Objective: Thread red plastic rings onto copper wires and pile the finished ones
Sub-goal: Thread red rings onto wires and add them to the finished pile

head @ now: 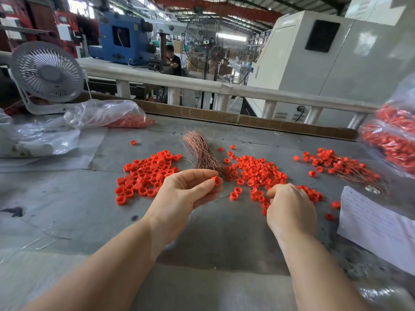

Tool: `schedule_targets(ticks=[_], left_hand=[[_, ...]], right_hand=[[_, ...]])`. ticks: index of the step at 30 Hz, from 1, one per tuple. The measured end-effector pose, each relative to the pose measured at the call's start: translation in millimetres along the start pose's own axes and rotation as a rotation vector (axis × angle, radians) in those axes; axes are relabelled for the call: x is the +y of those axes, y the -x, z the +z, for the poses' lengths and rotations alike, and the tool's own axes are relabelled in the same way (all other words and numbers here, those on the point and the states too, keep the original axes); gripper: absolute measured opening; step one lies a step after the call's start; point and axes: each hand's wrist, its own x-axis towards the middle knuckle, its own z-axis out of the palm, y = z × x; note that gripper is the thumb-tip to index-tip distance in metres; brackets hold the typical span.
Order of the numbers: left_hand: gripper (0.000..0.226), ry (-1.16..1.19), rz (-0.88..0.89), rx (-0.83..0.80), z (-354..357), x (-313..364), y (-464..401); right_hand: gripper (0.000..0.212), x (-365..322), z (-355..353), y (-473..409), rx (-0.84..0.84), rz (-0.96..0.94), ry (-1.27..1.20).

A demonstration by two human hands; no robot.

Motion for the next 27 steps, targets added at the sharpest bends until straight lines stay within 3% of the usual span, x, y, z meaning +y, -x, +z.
schedule_targets(ticks=[5, 12, 15, 21, 27], left_hand=[[0.015, 0.0, -0.001, 0.002, 0, 0, 0], [0.016, 0.002, -0.006, 0.015, 1, 1, 0], [0.016, 0.011, -0.007, 0.016, 1, 1, 1], [0.015, 0.044, -0.005, 0.003, 2, 1, 0], [0.017, 0.077, -0.011, -0.034, 1, 1, -2]], right_hand=[[0.015, -4, 2, 0, 0.061, -0.025, -0.008], [0.005, -7, 2, 2, 0.049, -0.084, -0.002], [0.011, -8, 2, 2, 0.084, -0.129, -0.032], [0.019, -22, 0, 9, 0.154, -0.264, -0.627], [0.033, -32, 0, 17, 0.056, -0.392, -0.86]])
